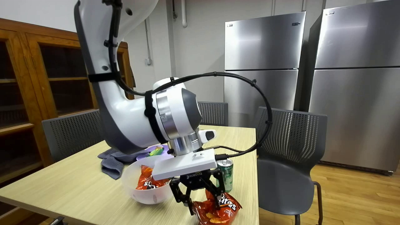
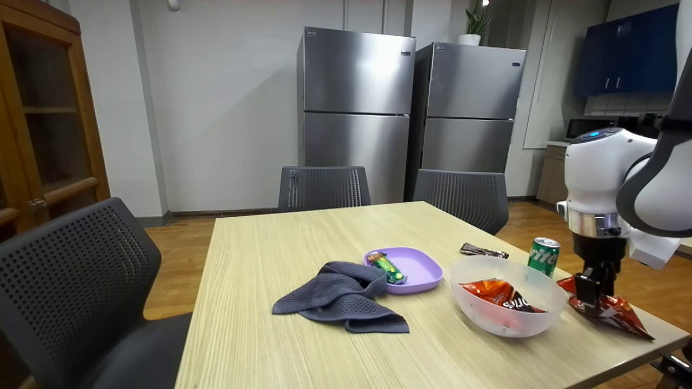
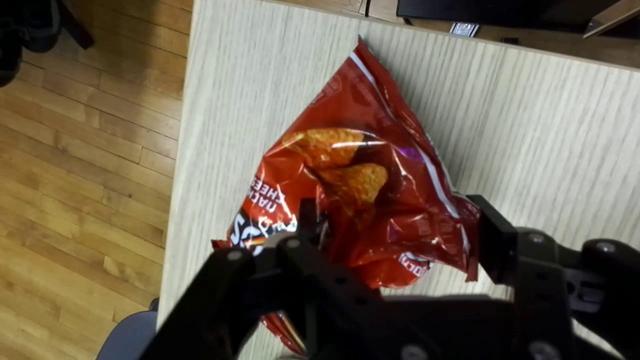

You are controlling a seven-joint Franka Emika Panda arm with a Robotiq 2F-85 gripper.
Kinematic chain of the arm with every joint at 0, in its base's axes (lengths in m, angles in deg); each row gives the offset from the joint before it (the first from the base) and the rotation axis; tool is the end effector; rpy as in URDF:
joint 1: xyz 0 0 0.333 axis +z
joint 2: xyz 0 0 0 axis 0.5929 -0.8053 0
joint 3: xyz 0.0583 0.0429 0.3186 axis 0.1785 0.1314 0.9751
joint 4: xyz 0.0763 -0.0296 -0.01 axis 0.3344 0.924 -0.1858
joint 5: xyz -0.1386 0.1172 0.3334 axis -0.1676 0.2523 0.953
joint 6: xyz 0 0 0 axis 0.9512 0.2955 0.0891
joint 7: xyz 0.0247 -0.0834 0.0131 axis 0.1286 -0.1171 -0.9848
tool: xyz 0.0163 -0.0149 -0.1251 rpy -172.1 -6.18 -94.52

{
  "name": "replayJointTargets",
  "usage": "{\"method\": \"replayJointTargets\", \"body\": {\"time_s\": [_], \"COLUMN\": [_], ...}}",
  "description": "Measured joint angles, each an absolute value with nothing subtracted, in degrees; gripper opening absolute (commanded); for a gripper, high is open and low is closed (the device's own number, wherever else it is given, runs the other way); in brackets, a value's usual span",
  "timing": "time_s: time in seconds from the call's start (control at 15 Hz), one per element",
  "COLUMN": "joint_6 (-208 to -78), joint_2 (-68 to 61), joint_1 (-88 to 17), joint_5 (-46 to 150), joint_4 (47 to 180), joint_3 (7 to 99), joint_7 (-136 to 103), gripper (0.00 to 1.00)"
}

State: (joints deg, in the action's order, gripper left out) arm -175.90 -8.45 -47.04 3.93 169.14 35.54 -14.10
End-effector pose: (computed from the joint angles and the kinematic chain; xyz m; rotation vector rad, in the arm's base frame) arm 0.3650 -0.1948 0.1308 2.8349 0.3150 -0.1745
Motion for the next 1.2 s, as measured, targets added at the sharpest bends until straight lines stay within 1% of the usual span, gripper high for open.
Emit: {"method": "replayJointTargets", "body": {"time_s": [0.07, 0.33, 0.4, 0.47, 1.2], "joint_6": [-175.96, -176.10, -176.11, -176.14, -176.09], "joint_2": [-8.52, -8.75, -8.80, -8.83, -7.91], "joint_1": [-46.79, -46.13, -45.95, -45.75, -45.31], "joint_5": [3.91, 3.90, 3.90, 3.90, 3.99], "joint_4": [169.10, 169.07, 169.07, 169.06, 169.30], "joint_3": [35.35, 35.04, 34.94, 34.79, 34.30], "joint_7": [-14.04, -13.76, -13.67, -13.62, -13.49], "gripper": [0.35, 0.05, 0.01, 0.00, 0.01]}}
